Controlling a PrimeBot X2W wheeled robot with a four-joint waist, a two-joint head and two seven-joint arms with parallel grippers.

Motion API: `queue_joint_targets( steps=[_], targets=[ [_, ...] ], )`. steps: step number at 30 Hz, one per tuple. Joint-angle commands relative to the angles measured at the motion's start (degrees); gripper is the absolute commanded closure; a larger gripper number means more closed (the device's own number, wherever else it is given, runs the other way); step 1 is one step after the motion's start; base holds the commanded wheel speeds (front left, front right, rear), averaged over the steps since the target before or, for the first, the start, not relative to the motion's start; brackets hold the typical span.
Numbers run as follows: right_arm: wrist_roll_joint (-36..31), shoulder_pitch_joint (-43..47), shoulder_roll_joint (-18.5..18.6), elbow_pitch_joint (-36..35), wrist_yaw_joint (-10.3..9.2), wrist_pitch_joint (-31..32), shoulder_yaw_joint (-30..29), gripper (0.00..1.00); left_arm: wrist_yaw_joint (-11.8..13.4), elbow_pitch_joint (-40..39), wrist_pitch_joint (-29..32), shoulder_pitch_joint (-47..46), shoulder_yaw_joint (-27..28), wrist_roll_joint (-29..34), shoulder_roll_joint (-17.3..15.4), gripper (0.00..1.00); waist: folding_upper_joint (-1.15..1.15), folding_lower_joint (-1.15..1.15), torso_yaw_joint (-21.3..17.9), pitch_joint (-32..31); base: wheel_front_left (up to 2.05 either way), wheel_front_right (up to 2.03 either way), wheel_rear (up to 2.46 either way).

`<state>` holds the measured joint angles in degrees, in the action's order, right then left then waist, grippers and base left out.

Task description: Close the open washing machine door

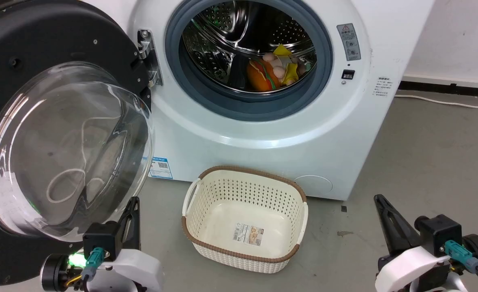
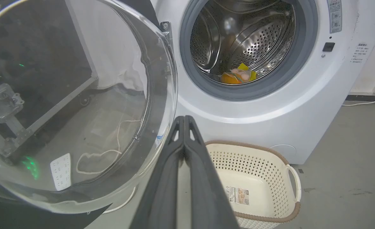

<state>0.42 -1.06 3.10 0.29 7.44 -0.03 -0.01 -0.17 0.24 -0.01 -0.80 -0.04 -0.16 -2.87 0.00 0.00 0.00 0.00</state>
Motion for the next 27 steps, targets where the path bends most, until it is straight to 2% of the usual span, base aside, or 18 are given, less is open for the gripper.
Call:
queue_joint_targets(
  steps=[1, 22, 23, 27],
  targets=[
    [-0.4, 1.1, -0.2, -0.3, 0.05, 0.0, 0.0, 1.0, 0.2, -0.2, 0.0, 0.8, 0.0, 0.2, 0.0, 1.0, 0.0, 0.0, 0.0, 0.0, 0.0, 0.0, 0.0],
    [-0.4, 1.1, -0.2, -0.3, 0.05, 0.0, 0.0, 1.0, 0.2, -0.2, 0.0, 0.8, 0.0, 0.2, 0.0, 1.0, 0.0, 0.0, 0.0, 0.0, 0.0, 0.0, 0.0],
    [0.0, 0.0, 0.0, 0.0, 0.0, 0.0, 0.0, 0.0, 0.0, 0.0, 0.0, 0.0, 0.0, 0.0, 0.0, 0.0, 0.0, 0.0, 0.0, 0.0, 0.0, 0.0, 0.0],
    [0.2, -0.1, 0.0, 0.1, 0.0, -0.1, 0.0, 0.0, 0.0, 0.1, -0.1, -0.1, -0.1, 0.0, 0.0, 0.0, 0.0, 0.0, 0.0, 0.0, 0.0, 0.0, 0.0]
  ],
)
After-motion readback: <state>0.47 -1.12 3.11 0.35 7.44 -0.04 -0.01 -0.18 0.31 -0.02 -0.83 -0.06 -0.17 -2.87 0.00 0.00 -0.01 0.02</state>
